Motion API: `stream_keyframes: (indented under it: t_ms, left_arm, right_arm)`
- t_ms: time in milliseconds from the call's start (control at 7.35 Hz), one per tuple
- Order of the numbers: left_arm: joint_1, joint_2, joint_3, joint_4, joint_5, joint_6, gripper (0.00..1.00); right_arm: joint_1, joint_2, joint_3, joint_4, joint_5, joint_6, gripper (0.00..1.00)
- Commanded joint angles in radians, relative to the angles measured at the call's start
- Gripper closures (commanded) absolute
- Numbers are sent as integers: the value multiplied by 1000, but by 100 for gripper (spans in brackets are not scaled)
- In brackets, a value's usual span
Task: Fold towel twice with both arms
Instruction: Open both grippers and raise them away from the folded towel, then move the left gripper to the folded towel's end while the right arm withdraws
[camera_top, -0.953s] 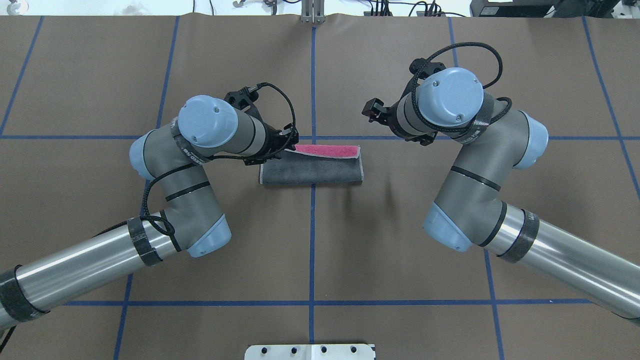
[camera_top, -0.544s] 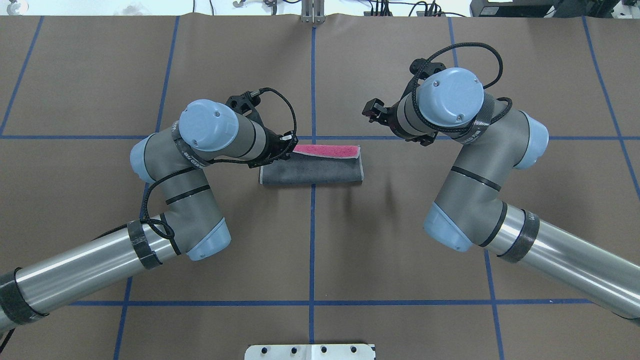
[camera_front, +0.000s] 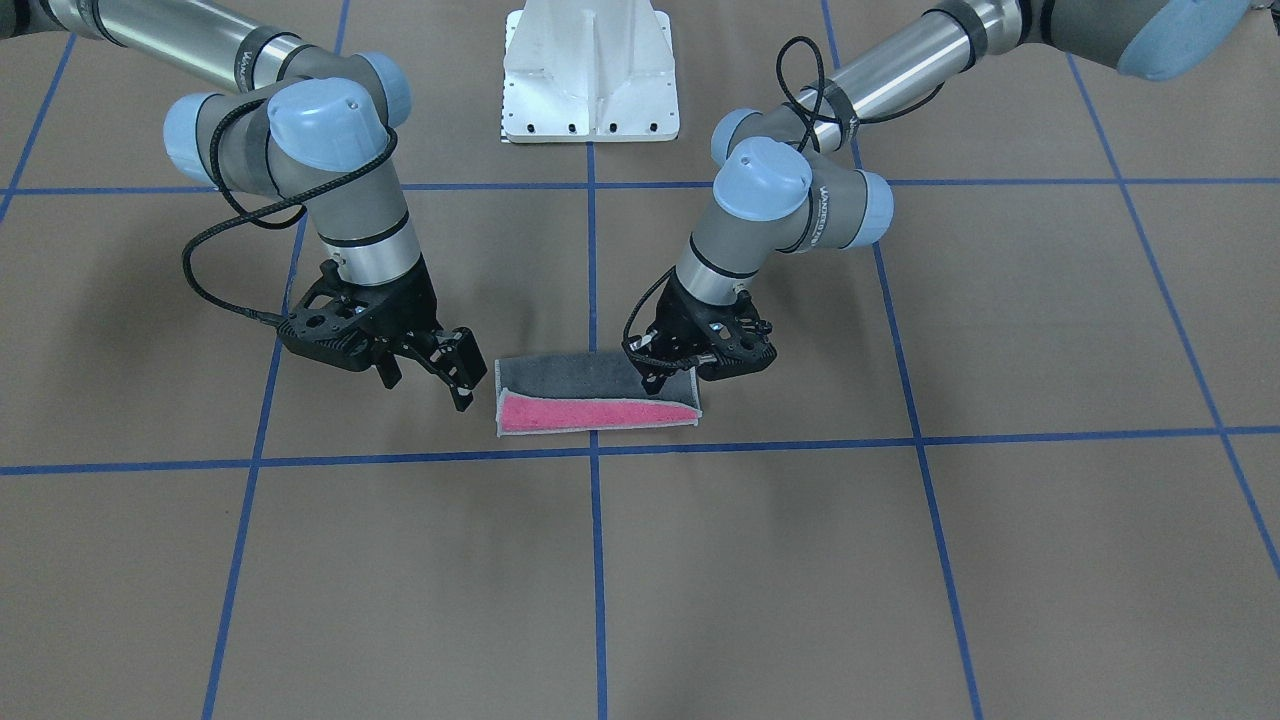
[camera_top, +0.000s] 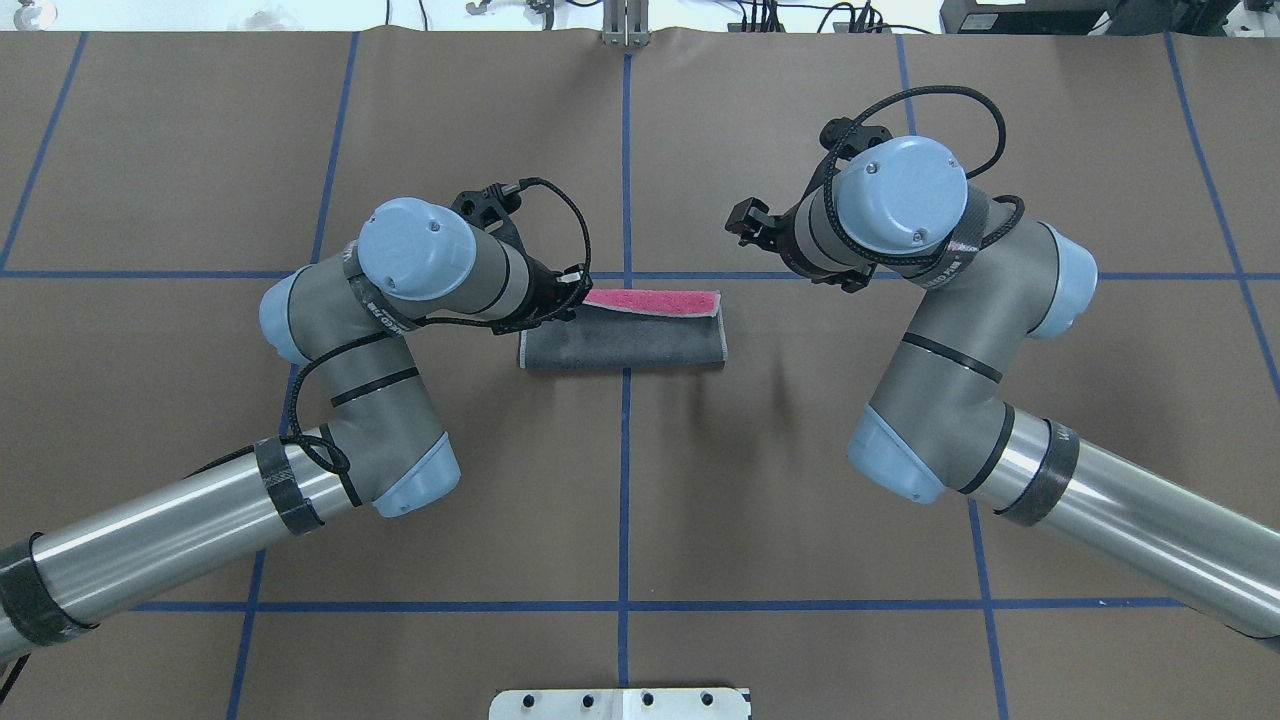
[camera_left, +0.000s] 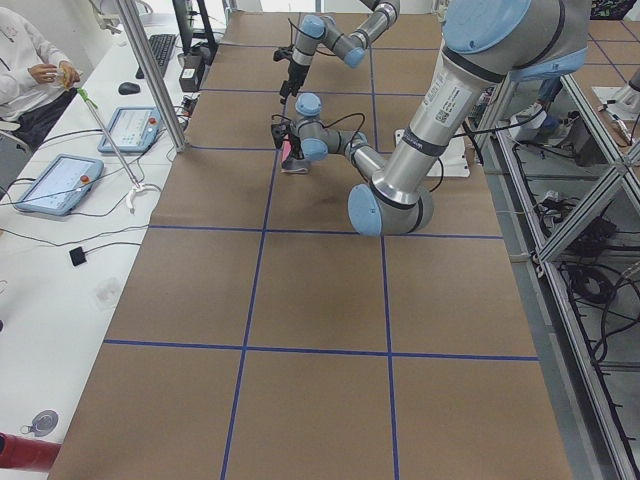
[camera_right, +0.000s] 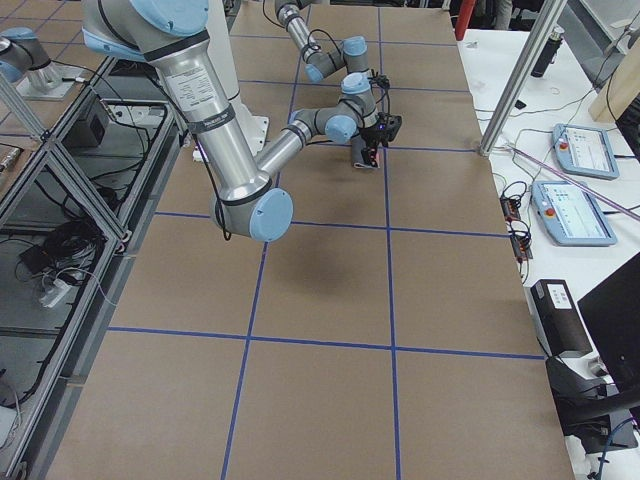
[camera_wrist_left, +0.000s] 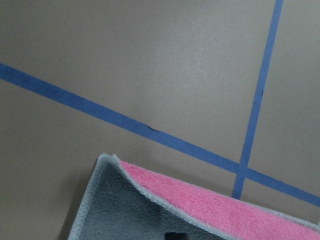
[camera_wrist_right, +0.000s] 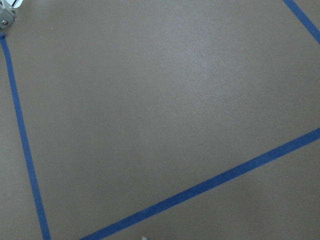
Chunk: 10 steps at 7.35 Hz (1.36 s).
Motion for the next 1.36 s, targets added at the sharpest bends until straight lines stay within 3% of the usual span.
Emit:
stream_keyframes:
  t_ms: [0,136,544,816,953,1089,1225]
  left_arm:
    - [-28,-8,35,-1,3,0,100]
    - [-48,-9,42,2,3,-1,100]
    - [-72,-147,197,2,32,-3,100]
    - [-100,-147,184,1,22,-1,100]
    - [-102,-141,170,-1,-24,25,86]
    - [-109,-127,141,2,-105,81,52]
    - [-108,-45,66,-1,-116,88,8]
  right_arm:
    - [0,-2,0,0,0,0,0]
    - [0,-2,0,1,0,0,0]
    - [0,-2,0,0,0,0,0]
    - [3,-2,0,0,0,-2,0]
    - [3,-2,0,0,0,-5,0]
    - [4,-2,0,0,0,-9,0]
    - [10,-6,0,0,2,-44,0]
